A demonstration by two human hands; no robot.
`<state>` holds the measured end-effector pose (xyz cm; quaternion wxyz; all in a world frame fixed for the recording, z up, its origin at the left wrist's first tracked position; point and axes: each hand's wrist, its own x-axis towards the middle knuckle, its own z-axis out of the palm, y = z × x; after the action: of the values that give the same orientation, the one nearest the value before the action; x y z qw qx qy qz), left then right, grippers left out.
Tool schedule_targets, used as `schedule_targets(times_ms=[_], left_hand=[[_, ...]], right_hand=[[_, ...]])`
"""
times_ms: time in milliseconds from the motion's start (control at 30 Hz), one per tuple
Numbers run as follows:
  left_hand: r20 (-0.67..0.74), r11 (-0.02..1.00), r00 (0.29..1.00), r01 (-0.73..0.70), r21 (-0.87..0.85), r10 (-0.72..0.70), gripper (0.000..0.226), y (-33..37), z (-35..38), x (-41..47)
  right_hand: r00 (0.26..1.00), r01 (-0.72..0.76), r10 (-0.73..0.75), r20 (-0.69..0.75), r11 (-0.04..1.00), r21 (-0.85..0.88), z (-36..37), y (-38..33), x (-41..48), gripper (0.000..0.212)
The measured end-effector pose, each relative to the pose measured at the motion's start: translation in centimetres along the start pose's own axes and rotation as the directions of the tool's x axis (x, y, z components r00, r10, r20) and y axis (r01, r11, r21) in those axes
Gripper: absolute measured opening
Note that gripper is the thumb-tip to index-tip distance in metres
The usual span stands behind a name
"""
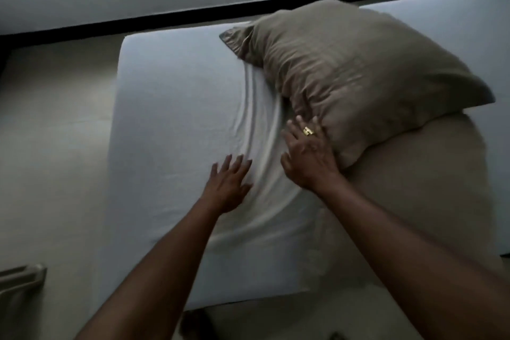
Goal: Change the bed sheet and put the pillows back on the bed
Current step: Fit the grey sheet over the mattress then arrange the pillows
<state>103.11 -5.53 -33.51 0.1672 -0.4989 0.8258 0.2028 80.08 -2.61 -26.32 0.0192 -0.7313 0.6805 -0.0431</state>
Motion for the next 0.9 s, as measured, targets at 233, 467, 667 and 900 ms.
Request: schedule_targets(times_ms=[233, 467, 667, 900], left_hand=[[-0.011, 0.601, 0.621, 0.753, -0.267, -0.784, 0.080, -21.6, 3.7, -5.0], [-0.284, 0.991, 0.950, -0.109, 0.079, 0.128, 0.065, -21.7, 0.5, 3.5], [-0.181, 0.988, 0.981, 0.092, 0.127, -0.068, 0.072, -27.3, -0.1, 5.1], [-0.181, 0.960, 0.946, 0.278, 0.021, -0.270, 0.069, -21.8, -5.1, 9.6]], right_hand=[[0.713, -0.684, 0.646, 0.273, 0.726, 0.070, 14.5, -11.2, 2.8, 0.072], [0.965, 0.004, -0.102, 0.240, 0.926, 0.376, 15.4, -21.4, 10.8, 0.063], [0.697, -0.717, 0.702, 0.150, 0.676, 0.171, 15.7, -9.1, 6.9, 0.069], [0.911, -0.183, 0.111, 0.397, 0.972, 0.149, 15.3, -17.7, 13.6, 0.070]])
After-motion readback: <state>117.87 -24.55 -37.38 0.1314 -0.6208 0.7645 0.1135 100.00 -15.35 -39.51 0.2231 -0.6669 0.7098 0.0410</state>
